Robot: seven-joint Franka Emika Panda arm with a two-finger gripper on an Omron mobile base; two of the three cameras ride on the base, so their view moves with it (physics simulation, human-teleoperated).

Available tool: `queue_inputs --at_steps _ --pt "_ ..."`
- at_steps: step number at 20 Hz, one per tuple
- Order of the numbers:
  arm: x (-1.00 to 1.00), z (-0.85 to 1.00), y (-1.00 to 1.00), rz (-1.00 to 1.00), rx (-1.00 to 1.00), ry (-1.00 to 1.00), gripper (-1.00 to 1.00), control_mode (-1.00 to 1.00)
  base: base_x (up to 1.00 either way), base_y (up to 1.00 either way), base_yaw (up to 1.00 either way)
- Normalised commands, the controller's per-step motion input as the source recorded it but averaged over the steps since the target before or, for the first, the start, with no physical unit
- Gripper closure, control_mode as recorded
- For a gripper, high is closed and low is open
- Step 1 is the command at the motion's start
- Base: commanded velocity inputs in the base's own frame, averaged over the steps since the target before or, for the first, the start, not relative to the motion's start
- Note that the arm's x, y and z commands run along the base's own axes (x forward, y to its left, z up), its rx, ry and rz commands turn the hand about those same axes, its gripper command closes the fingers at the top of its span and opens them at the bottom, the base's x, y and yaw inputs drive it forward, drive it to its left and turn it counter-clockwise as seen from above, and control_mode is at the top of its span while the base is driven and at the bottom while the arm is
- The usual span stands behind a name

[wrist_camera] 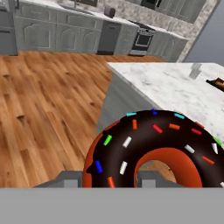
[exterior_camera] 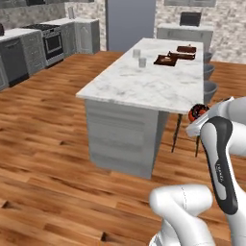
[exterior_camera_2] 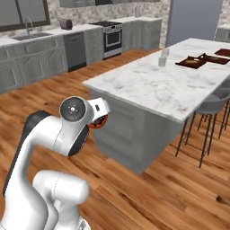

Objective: Take the donut and cupcake from the fridge and place them on the empty tray on the dining counter.

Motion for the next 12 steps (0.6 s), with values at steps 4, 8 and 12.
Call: queue_inputs --at_steps 4,8,12 --pt "0.00 0.00 0.00 0.00 0.00 0.00 1.00 1.00 -0.04 -1.00 -0.09" --pt "0.00 0.00 0.00 0.00 0.00 0.00 1.00 1.00 0.09 -1.00 -0.02" --pt "0.00 0.00 0.00 0.00 0.00 0.00 1.00 1.00 0.51 -1.00 0.00"
